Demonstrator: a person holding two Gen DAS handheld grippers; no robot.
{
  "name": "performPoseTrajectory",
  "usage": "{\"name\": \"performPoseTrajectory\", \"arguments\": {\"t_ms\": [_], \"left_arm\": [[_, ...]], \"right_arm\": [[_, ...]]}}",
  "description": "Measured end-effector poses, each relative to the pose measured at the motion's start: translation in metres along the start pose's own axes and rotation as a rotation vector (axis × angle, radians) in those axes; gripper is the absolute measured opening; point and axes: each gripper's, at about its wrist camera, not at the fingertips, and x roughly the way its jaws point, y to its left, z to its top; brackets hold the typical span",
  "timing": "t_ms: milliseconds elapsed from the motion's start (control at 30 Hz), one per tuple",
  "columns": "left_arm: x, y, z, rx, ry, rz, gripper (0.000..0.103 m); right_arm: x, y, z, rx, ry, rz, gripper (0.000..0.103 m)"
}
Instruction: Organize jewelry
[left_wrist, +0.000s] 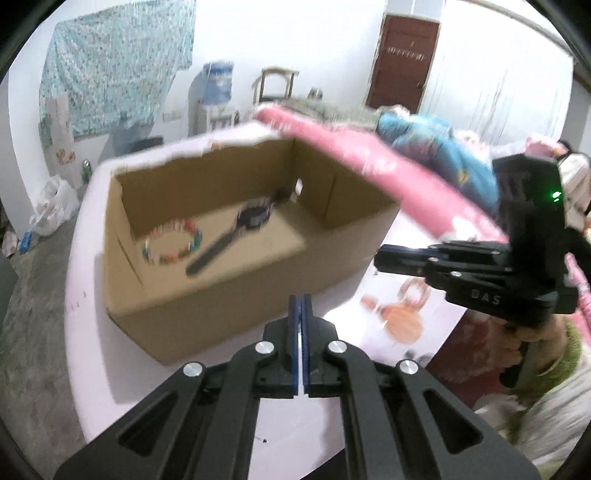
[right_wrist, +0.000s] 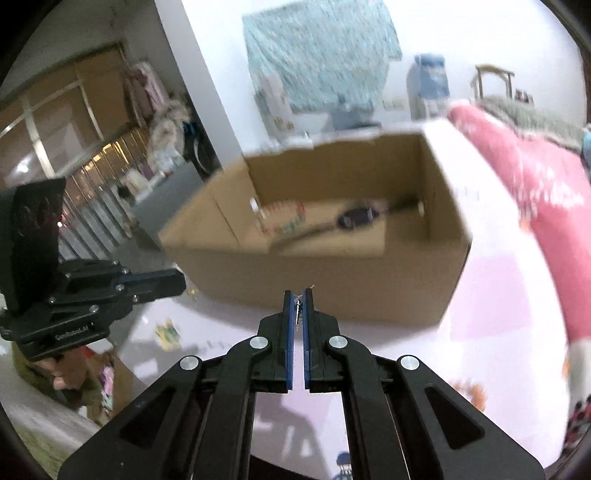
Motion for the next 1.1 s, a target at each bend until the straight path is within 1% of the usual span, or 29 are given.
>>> {"name": "performPoseTrajectory", "arguments": {"t_ms": [100, 133, 167, 267, 300, 400, 500, 600, 633, 667, 700, 767, 833, 867, 933, 967, 1067, 1100], "left_arm": [[-0.018, 0.006, 0.023, -0.018, -0.065, -0.032, 0.001], [-0.023, 0.010, 0.032, -0.019, -0.094, -0.028, 0.001], [-0.022, 0.010, 0.038, -0.018, -0.105, -0.019, 0.001], [-0.013, 0.022, 0.053, -0.020, -0.109, 0.016, 0.001], [-0.008, 0.026, 0.055, -0.030, -0.097, 0.024, 0.001], [0.022, 0.045, 0.061, -0.071, -0.019, 0.039, 0.001], [0.044, 0.060, 0.061, -0.099, 0.043, 0.062, 0.001], [0.063, 0.070, 0.060, -0.129, 0.098, 0.062, 0.001], [0.067, 0.072, 0.060, -0.130, 0.110, 0.070, 0.001], [0.070, 0.073, 0.060, -0.132, 0.118, 0.075, 0.001], [0.074, 0.075, 0.059, -0.136, 0.130, 0.084, 0.001], [0.076, 0.075, 0.059, -0.137, 0.135, 0.093, 0.001], [0.078, 0.076, 0.059, -0.137, 0.138, 0.103, 0.001], [0.079, 0.076, 0.058, -0.136, 0.138, 0.105, 0.001], [0.078, 0.077, 0.059, -0.137, 0.138, 0.107, 0.001], [0.078, 0.077, 0.059, -0.136, 0.137, 0.111, 0.001], [0.074, 0.076, 0.060, -0.128, 0.121, 0.122, 0.002], [0.072, 0.075, 0.060, -0.126, 0.115, 0.125, 0.002]], "right_arm": [[-0.010, 0.001, 0.026, -0.018, -0.062, 0.034, 0.002], [-0.010, -0.001, 0.032, -0.019, -0.073, 0.047, 0.002], [-0.008, -0.003, 0.043, -0.017, -0.083, 0.066, 0.002], [0.005, -0.012, 0.063, -0.023, -0.076, 0.074, 0.002], [0.012, -0.017, 0.067, -0.014, -0.058, 0.077, 0.002], [0.037, -0.034, 0.073, 0.038, 0.021, 0.104, 0.002], [0.062, -0.046, 0.074, 0.064, 0.117, 0.064, 0.002], [0.078, -0.053, 0.074, 0.075, 0.177, 0.045, 0.003], [0.081, -0.055, 0.073, 0.071, 0.193, 0.039, 0.003], [0.085, -0.057, 0.074, 0.070, 0.203, 0.021, 0.007], [0.086, -0.059, 0.074, 0.069, 0.208, 0.005, 0.006], [0.084, -0.060, 0.075, 0.064, 0.207, 0.008, 0.006], [0.082, -0.060, 0.077, 0.059, 0.197, 0.001, 0.010], [0.080, -0.060, 0.078, 0.057, 0.190, -0.001, 0.013], [0.076, -0.061, 0.081, 0.054, 0.174, -0.015, 0.024], [0.072, -0.062, 0.082, 0.052, 0.158, -0.033, 0.031], [0.062, -0.065, 0.085, 0.064, 0.132, -0.040, 0.033], [0.059, -0.066, 0.086, 0.070, 0.123, -0.043, 0.036]]}}
